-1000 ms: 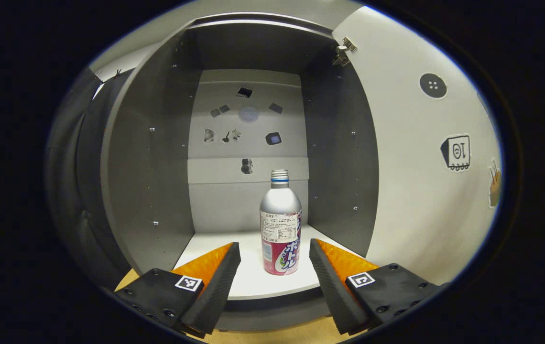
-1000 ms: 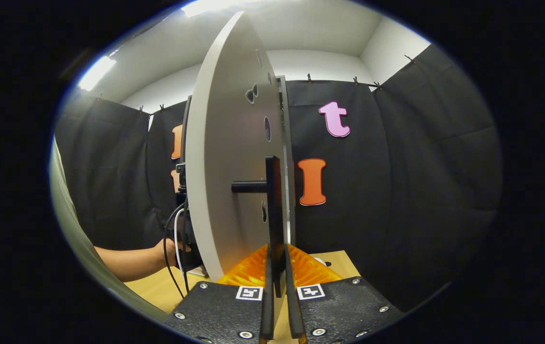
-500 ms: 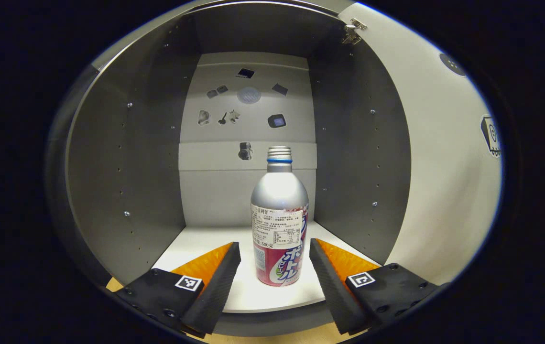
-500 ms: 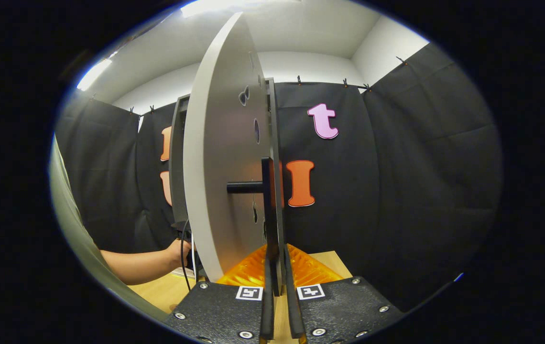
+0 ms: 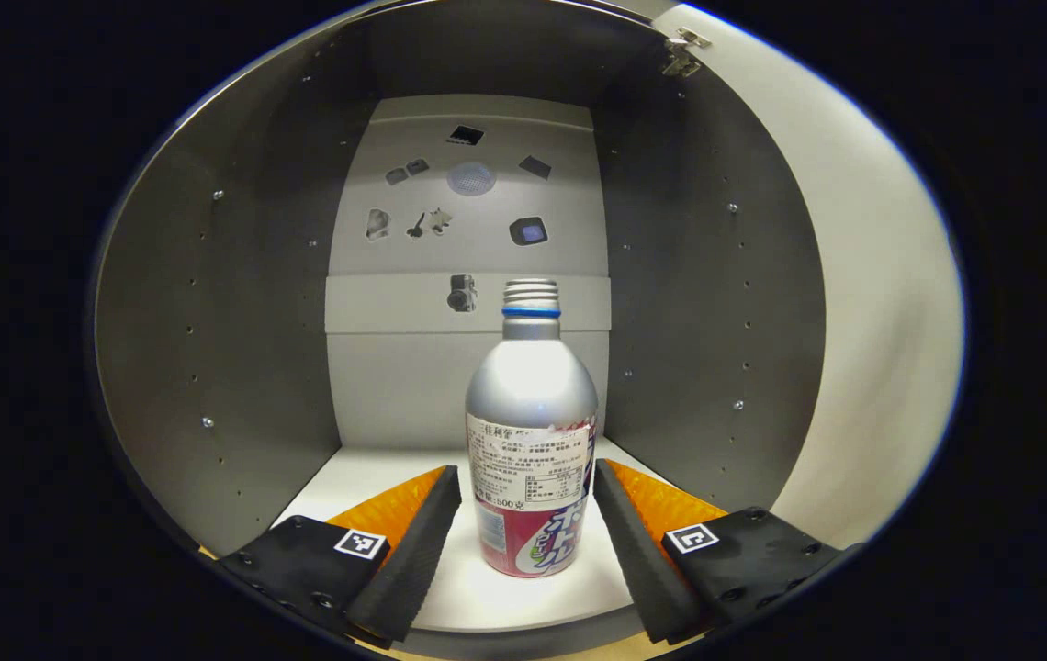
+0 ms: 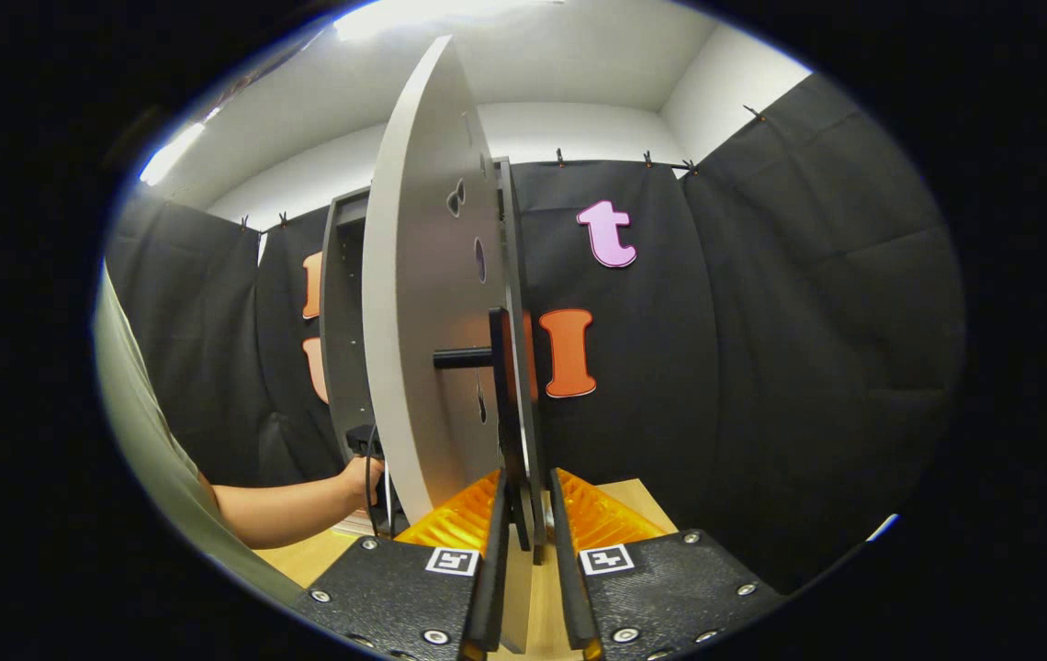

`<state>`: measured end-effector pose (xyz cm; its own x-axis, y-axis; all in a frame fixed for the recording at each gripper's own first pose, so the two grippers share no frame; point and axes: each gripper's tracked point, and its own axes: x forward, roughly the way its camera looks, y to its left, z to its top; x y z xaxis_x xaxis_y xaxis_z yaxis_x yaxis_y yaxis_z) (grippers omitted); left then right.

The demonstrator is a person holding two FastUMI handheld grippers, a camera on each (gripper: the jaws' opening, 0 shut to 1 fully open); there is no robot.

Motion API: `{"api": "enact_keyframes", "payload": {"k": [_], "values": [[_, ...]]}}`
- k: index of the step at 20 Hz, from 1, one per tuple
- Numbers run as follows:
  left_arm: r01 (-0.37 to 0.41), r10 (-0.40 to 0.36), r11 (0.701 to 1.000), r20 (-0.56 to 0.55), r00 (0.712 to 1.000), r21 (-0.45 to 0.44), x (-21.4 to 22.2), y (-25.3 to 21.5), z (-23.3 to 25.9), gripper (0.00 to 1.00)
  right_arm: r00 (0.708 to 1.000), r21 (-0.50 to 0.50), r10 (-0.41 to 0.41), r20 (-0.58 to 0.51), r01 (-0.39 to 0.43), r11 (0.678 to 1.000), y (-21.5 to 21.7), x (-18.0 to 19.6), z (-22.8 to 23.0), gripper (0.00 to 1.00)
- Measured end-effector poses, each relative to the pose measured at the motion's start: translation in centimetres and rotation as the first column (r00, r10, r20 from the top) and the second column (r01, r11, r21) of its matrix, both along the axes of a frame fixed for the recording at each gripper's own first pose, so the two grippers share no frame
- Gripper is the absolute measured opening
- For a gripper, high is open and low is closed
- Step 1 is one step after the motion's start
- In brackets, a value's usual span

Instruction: Open the cabinet door with the right hand, grasp the bottle in the cabinet with the left hand and place it on the coaster, then close the cabinet door with the right hand.

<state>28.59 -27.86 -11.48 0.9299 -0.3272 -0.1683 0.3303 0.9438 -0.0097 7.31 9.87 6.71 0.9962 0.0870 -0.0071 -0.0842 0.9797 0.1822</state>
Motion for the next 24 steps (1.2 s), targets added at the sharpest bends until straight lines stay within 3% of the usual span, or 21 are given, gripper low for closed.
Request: {"api": "enact_keyframes", "payload": {"k": [1, 6, 9, 12, 15, 16, 17, 18, 19, 24], "values": [[0.009, -0.009, 1.000, 0.004, 1.000, 0.009, 0.0, -0.4, 0.0, 0.95, 1.000, 0.005, 0.000, 0.002, 0.000, 1.000, 0.0, 0.0, 0.0, 0.28], [0.017, -0.017, 1.000, 0.010, 1.000, 0.021, 0.0, -0.3, 0.3, 0.87, 1.000, 0.024, 0.015, 0.012, -0.016, 1.000, -0.1, -0.5, 0.0, 0.36], [0.021, -0.021, 1.000, -0.004, 1.000, -0.010, -1.2, -0.1, 0.8, 0.84, 0.999, 0.037, 0.033, -0.016, -0.033, 0.999, 0.1, -1.0, -0.6, 0.34], [0.001, -0.001, 1.000, 0.004, 1.000, -0.020, -2.9, 1.6, 1.2, 0.85, 0.998, 0.010, 0.045, -0.053, -0.045, 0.999, -0.4, -2.0, -1.3, 0.42], [-0.004, 0.005, 1.000, 0.058, 0.998, -0.014, -5.6, 3.7, 2.2, 0.82, 0.998, 0.018, 0.036, -0.058, -0.035, 0.999, -0.5, -2.1, -1.4, 0.43], [-0.004, 0.005, 1.000, 0.076, 0.997, -0.014, -6.7, 4.3, 2.5, 0.83, 0.997, 0.024, 0.033, -0.063, -0.031, 0.999, -0.5, -2.0, -1.5, 0.51], [0.000, 0.002, 1.000, 0.086, 0.996, -0.022, -7.7, 4.9, 2.7, 0.83, 0.998, 0.029, 0.030, -0.064, -0.028, 0.999, -0.5, -2.0, -1.4, 0.48], [0.002, 0.001, 1.000, 0.095, 0.995, -0.026, -8.7, 5.5, 2.9, 0.83, 0.998, 0.032, 0.028, -0.065, -0.026, 0.999, -0.5, -2.0, -1.4, 0.55], [-0.001, 0.004, 1.000, 0.099, 0.995, -0.031, -9.6, 6.3, 2.9, 0.83, 0.998, 0.033, 0.026, -0.065, -0.024, 0.999, -0.6, -2.0, -1.4, 0.51], [-0.049, 0.054, 0.998, 0.111, 0.992, -0.045, -12.9, 11.0, 3.0, 0.84, 0.998, 0.019, 0.015, -0.059, -0.014, 1.000, -1.2, -1.6, -1.1, 0.52]]}}
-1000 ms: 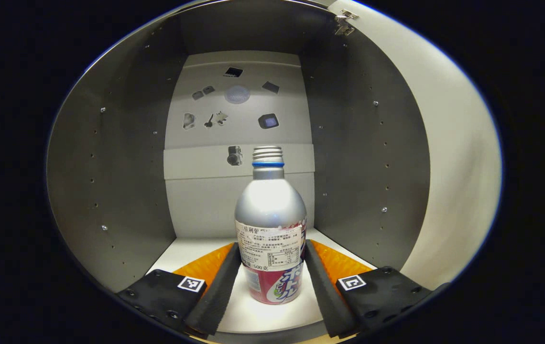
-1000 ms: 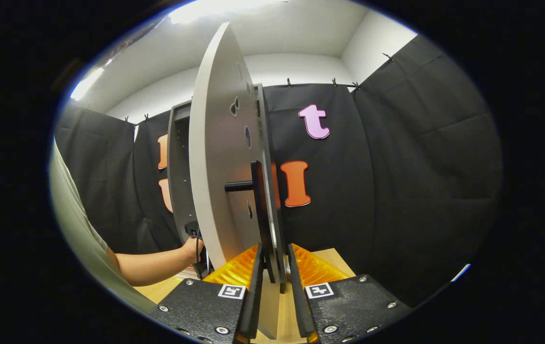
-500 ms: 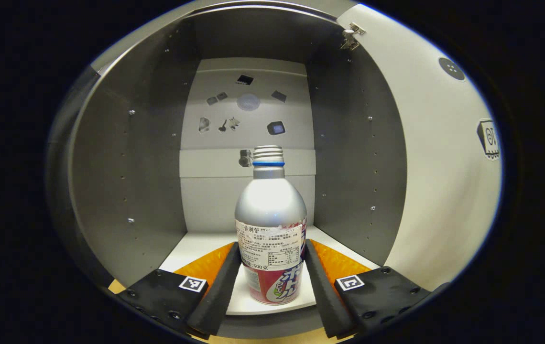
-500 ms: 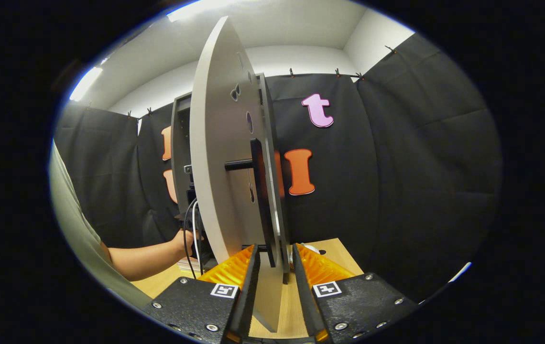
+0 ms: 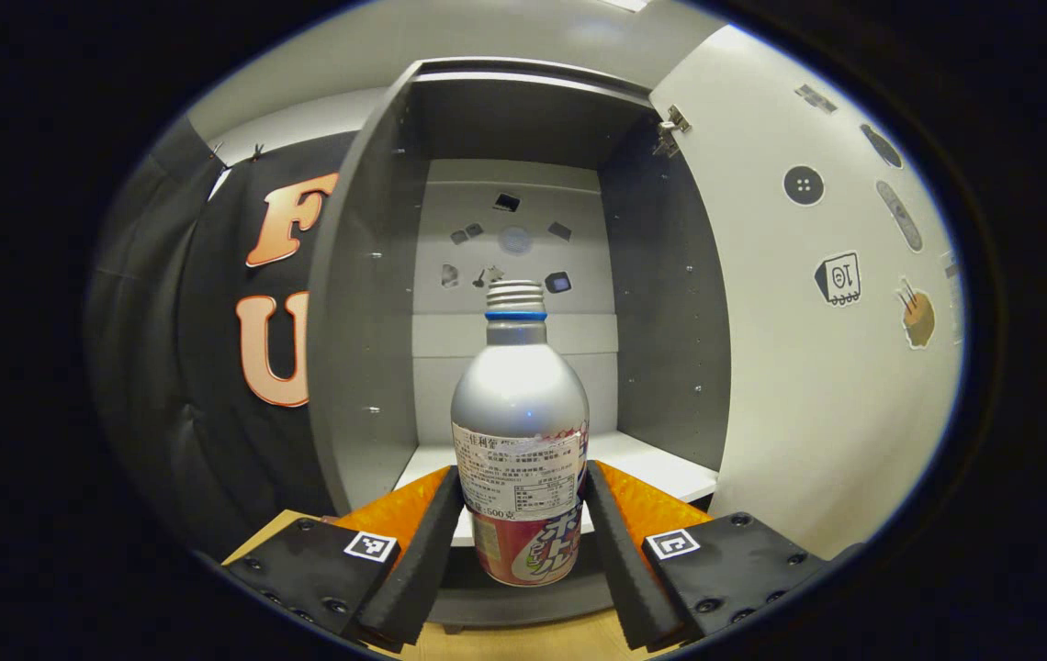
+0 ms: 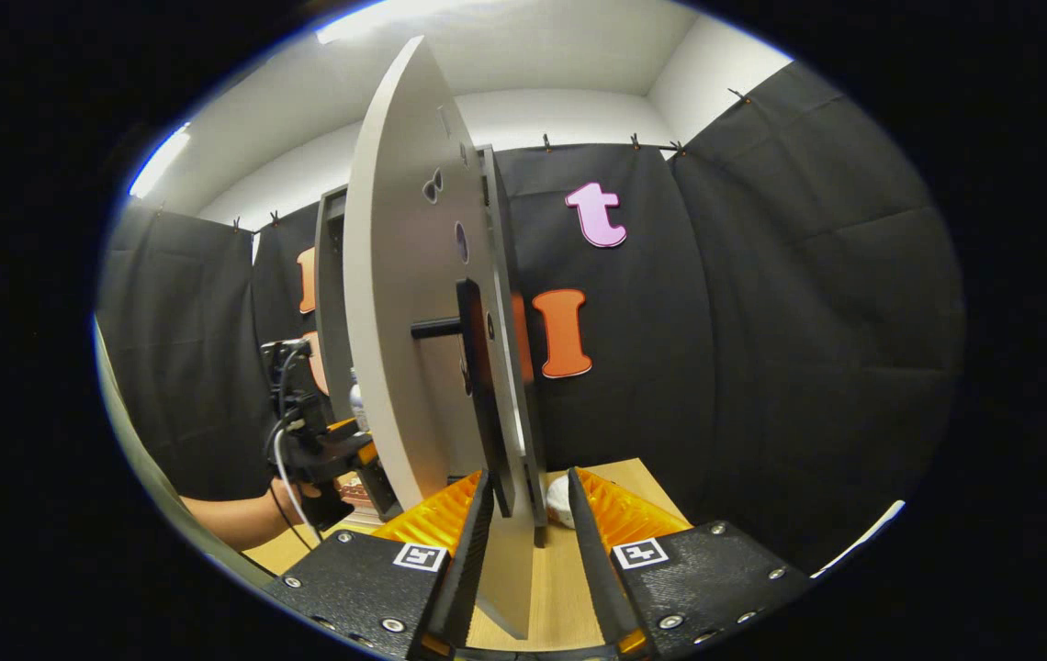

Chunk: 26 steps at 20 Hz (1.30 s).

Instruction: Open the cabinet door with the right hand, grasp the bottle in the cabinet with the left hand and place it on the coaster, then close the cabinet door with the right hand.

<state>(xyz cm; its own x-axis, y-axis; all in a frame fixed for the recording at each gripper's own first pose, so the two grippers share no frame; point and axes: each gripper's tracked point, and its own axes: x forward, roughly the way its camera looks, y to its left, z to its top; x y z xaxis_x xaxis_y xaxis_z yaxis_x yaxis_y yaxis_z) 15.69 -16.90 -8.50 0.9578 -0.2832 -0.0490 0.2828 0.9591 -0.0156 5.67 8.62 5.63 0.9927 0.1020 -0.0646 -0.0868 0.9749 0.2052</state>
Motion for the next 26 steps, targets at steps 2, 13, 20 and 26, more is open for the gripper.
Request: {"api": "enact_keyframes", "payload": {"k": [2, 13, 20, 26], "values": [[-0.026, 0.026, 1.000, 0.011, 1.000, 0.002, -1.1, 1.9, 0.3, 0.82, 1.000, -0.017, 0.018, -0.004, -0.018, 1.000, 0.0, 0.2, 0.0, 0.53], [-0.148, 0.149, 0.988, -0.033, 0.988, 0.044, -6.4, 7.8, -2.3, 0.84, 0.997, 0.052, 0.066, 0.049, -0.069, 0.996, -1.3, -1.9, 1.9, 0.57], [-0.223, 0.225, 0.974, -0.062, 0.972, 0.032, -8.3, 9.9, -3.7, 0.83, 0.991, 0.125, 0.025, 0.132, -0.042, 0.991, -3.0, -0.1, 3.1, 0.52], [-0.301, 0.307, 0.950, -0.078, 0.948, 0.079, -12.1, 12.6, -7.6, 0.84, 0.993, 0.137, 0.053, 0.108, -0.068, 0.988, -4.1, 1.8, 2.5, 0.59]]}}
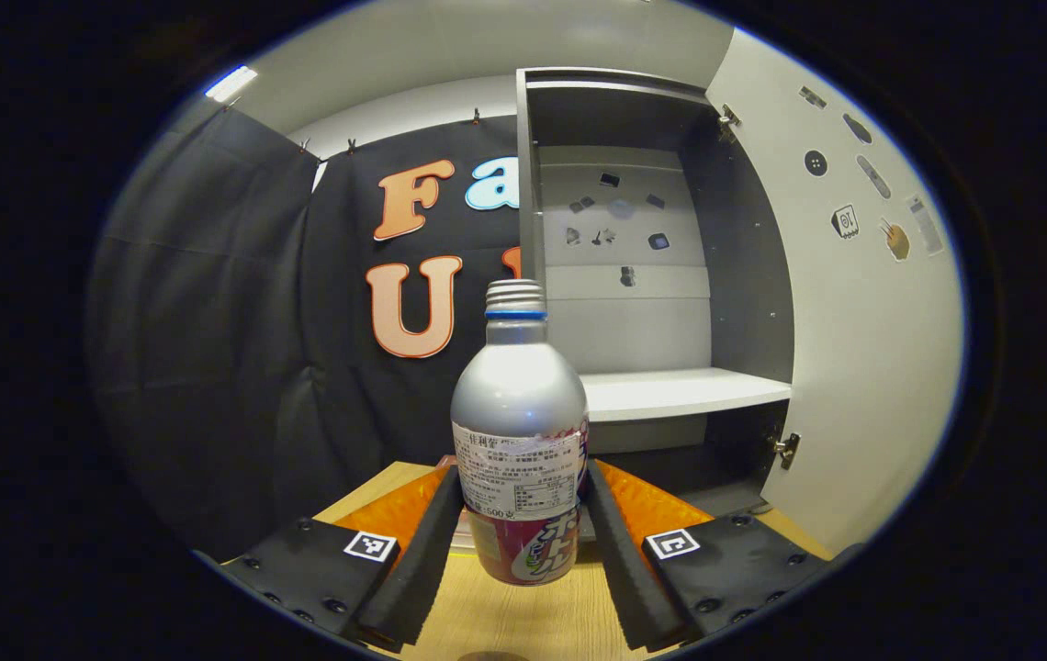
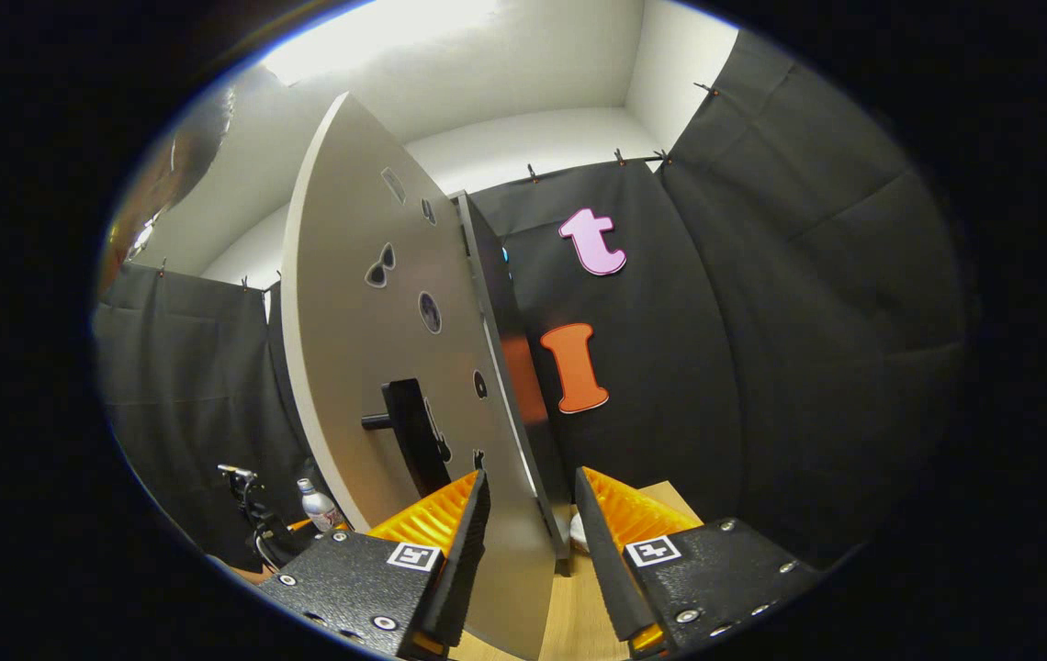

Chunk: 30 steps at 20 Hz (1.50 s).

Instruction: Open the cabinet door with the right hand, grasp the bottle in the cabinet with the left hand and place it on the coaster, then close the cabinet door with the right hand.

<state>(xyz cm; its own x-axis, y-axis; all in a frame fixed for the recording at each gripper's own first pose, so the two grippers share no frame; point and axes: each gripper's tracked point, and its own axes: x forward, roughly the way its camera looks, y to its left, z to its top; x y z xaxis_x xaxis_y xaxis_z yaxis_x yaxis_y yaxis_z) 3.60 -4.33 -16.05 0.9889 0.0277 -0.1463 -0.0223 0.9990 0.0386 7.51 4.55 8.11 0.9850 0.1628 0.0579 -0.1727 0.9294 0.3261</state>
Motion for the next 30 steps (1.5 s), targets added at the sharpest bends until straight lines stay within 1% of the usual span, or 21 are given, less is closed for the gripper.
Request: {"api": "enact_keyframes", "payload": {"k": [1, 2, 3, 5, 7, 8, 9, 12, 13, 14, 17, 19, 22, 23, 25, 27, 30], "values": [[-0.014, 0.014, 1.000, -0.010, 1.000, 0.005, -0.8, 0.4, -0.8, 0.84, 1.000, 0.001, 0.011, -0.009, -0.011, 1.000, 0.0, 0.3, -0.3, 0.59], [-0.026, 0.026, 1.000, -0.019, 0.999, 0.009, -1.5, 0.6, -1.6, 0.86, 1.000, 0.004, 0.018, -0.020, -0.018, 1.000, 0.0, 0.7, -0.5, 0.59], [-0.036, 0.036, 0.999, -0.026, 0.999, 0.008, -2.2, 0.7, -2.3, 0.84, 0.999, 0.008, 0.029, -0.028, -0.028, 1.000, 0.0, 1.0, -0.7, 0.59], [-0.066, 0.066, 0.998, -0.029, 0.997, 0.008, -3.5, 1.3, -3.3, 0.84, 0.998, 0.008, 0.039, -0.044, -0.039, 0.999, 0.0, 1.6, -1.3, 0.59], [-0.103, 0.104, 0.995, -0.037, 0.994, 0.018, -4.8, 2.1, -4.5, 0.84, 0.997, -0.005, 0.042, -0.066, -0.043, 0.999, -0.3, 2.5, -2.0, 0.59], [-0.117, 0.118, 0.993, -0.046, 0.992, 0.022, -5.3, 2.3, -5.3, 0.86, 0.996, -0.007, 0.043, -0.079, -0.044, 0.999, -0.4, 2.7, -2.4, 0.59], [-0.132, 0.134, 0.991, -0.057, 0.989, 0.035, -5.8, 2.6, -6.1, 0.86, 0.996, -0.003, 0.045, -0.083, -0.045, 0.999, -0.4, 3.0, -2.6, 0.59], [-0.137, 0.141, 0.989, -0.086, 0.986, 0.053, -6.9, 2.4, -8.7, 0.82, 0.992, 0.012, 0.063, -0.113, -0.062, 0.998, -0.3, 3.9, -3.7, 0.59], [-0.136, 0.141, 0.989, -0.092, 0.986, 0.057, -7.3, 2.2, -9.5, 0.82, 0.991, 0.015, 0.057, -0.119, -0.056, 0.998, -0.3, 4.2, -4.0, 0.59], [-0.138, 0.144, 0.988, -0.101, 0.984, 0.063, -7.7, 2.3, -10.3, 0.84, 0.991, 0.018, 0.052, -0.125, -0.050, 0.999, -0.6, 4.3, -4.3, 0.59], [-0.161, 0.169, 0.984, -0.118, 0.979, 0.073, -8.7, 2.8, -12.6, 0.84, 0.989, 0.032, 0.027, -0.147, -0.022, 0.999, -1.5, 4.8, -5.0, 0.59], [-0.175, 0.184, 0.982, -0.144, 0.972, 0.076, -9.1, 3.2, -14.7, 0.84, 0.988, 0.050, 0.010, -0.155, -0.002, 0.999, -2.1, 4.9, -5.0, 0.59], [-0.196, 0.207, 0.977, -0.153, 0.966, 0.085, -9.8, 4.0, -17.0, 0.84, 0.989, 0.072, -0.008, -0.150, 0.019, 0.997, -2.8, 5.1, -4.5, 0.59], [-0.199, 0.209, 0.977, -0.158, 0.965, 0.074, -10.0, 4.1, -17.7, 0.84, 0.988, 0.083, -0.009, -0.152, 0.022, 0.996, -2.9, 5.1, -4.5, 0.59], [-0.195, 0.206, 0.978, -0.166, 0.964, 0.079, -10.3, 4.0, -18.8, 0.84, 0.988, 0.094, -0.023, -0.151, 0.037, 0.995, -3.3, 5.2, -4.3, 0.60], [-0.202, 0.213, 0.976, -0.161, 0.964, 0.082, -10.7, 4.2, -19.6, 0.84, 0.987, 0.084, -0.029, -0.158, 0.042, 0.996, -3.3, 5.3, -4.4, 0.59], [-0.224, 0.232, 0.973, -0.170, 0.958, 0.063, -11.2, 4.5, -21.0, 0.84, 0.989, 0.070, -0.023, -0.149, 0.033, 0.997, -3.1, 5.5, -3.9, 0.60]]}}
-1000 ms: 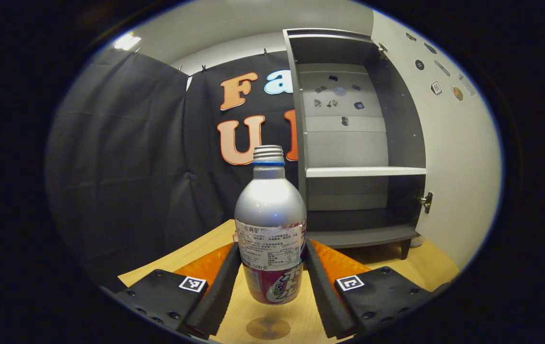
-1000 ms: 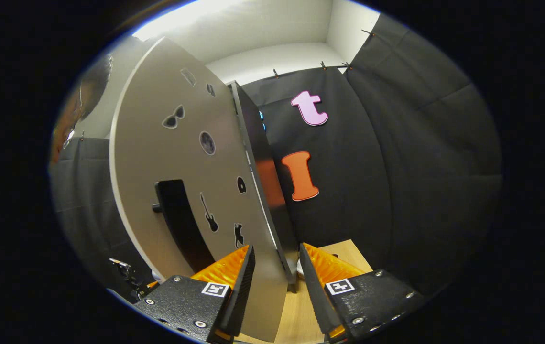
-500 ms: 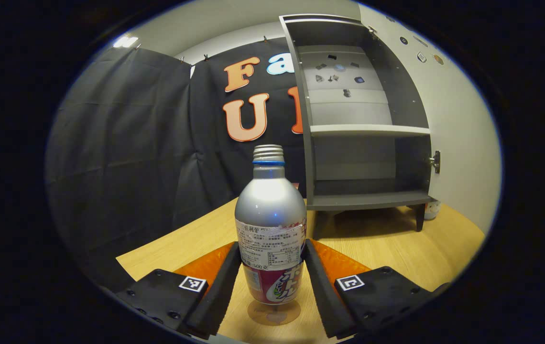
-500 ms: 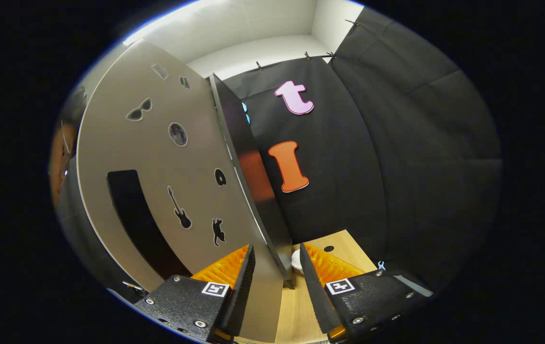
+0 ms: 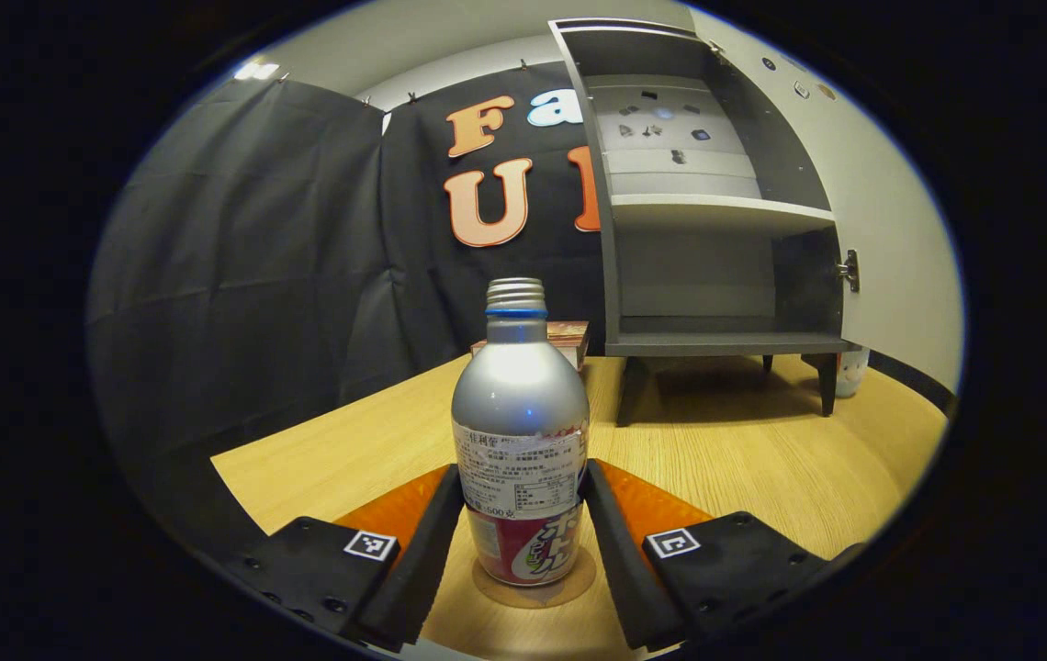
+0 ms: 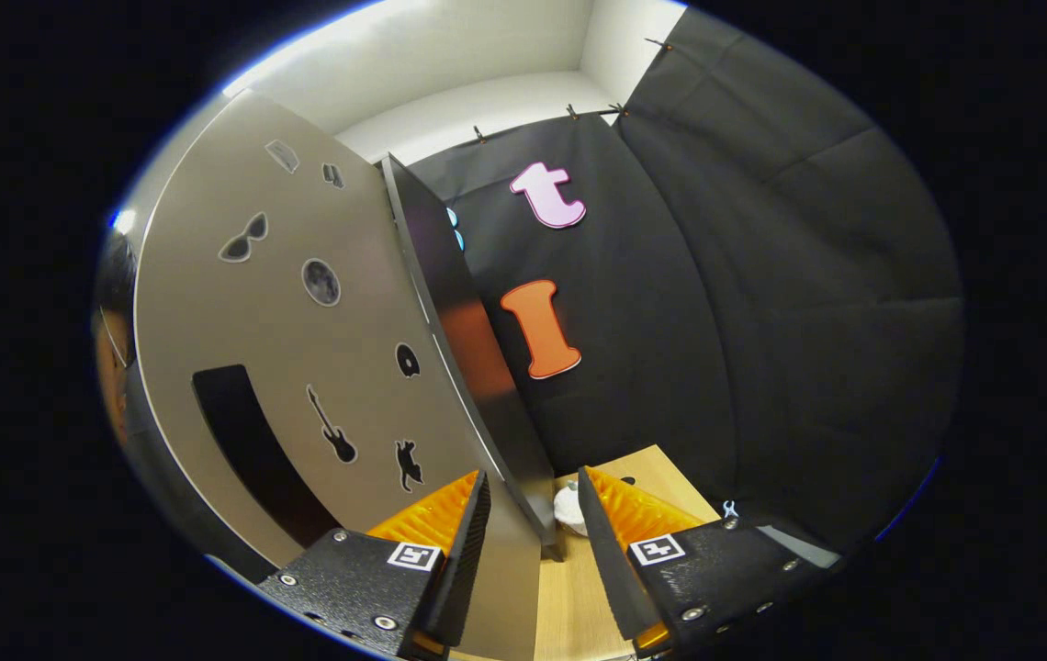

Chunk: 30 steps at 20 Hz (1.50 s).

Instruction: Open the cabinet door with the right hand, grasp the bottle in the cabinet with the left hand and place it on the coaster, then close the cabinet door with the right hand.

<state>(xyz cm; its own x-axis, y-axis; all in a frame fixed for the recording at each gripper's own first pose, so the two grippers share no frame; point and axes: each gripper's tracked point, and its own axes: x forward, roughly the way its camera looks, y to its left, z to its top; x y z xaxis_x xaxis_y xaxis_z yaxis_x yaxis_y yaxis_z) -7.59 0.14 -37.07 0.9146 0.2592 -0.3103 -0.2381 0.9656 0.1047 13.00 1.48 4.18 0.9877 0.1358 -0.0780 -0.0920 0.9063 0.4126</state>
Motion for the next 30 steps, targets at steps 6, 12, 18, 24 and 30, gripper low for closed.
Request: {"api": "enact_keyframes", "payload": {"k": [6, 12, 18, 24, 30], "values": [[0.006, -0.005, 0.999, -0.024, 1.000, 0.031, -0.9, -0.1, -1.0, 0.88, 1.000, 0.005, 0.010, 0.006, -0.010, 1.000, 0.2, 0.3, 0.5, 0.60], [0.051, -0.048, 0.996, -0.038, 0.998, 0.070, -1.0, -0.8, 1.4, 0.95, 1.000, 0.013, 0.020, 0.015, -0.020, 1.000, -0.2, 0.1, 0.7, 0.60], [0.070, -0.066, 0.995, -0.068, 0.996, 0.069, -0.8, -0.4, 5.2, 0.96, 0.997, -0.010, 0.035, 0.071, -0.034, 0.999, -0.8, -0.8, 2.3, 0.60], [0.060, -0.056, 0.997, -0.073, 0.996, 0.049, -0.8, -0.2, 10.2, 0.96, 0.982, -0.023, 0.130, 0.137, -0.128, 0.991, 1.3, -1.7, 4.2, 0.61], [0.067, -0.067, 0.997, -0.011, 0.998, 0.022, 1.6, 0.1, 17.7, 0.96, 0.949, 0.013, 0.242, 0.204, -0.250, 0.968, 2.8, -3.1, 5.9, 0.67]]}}
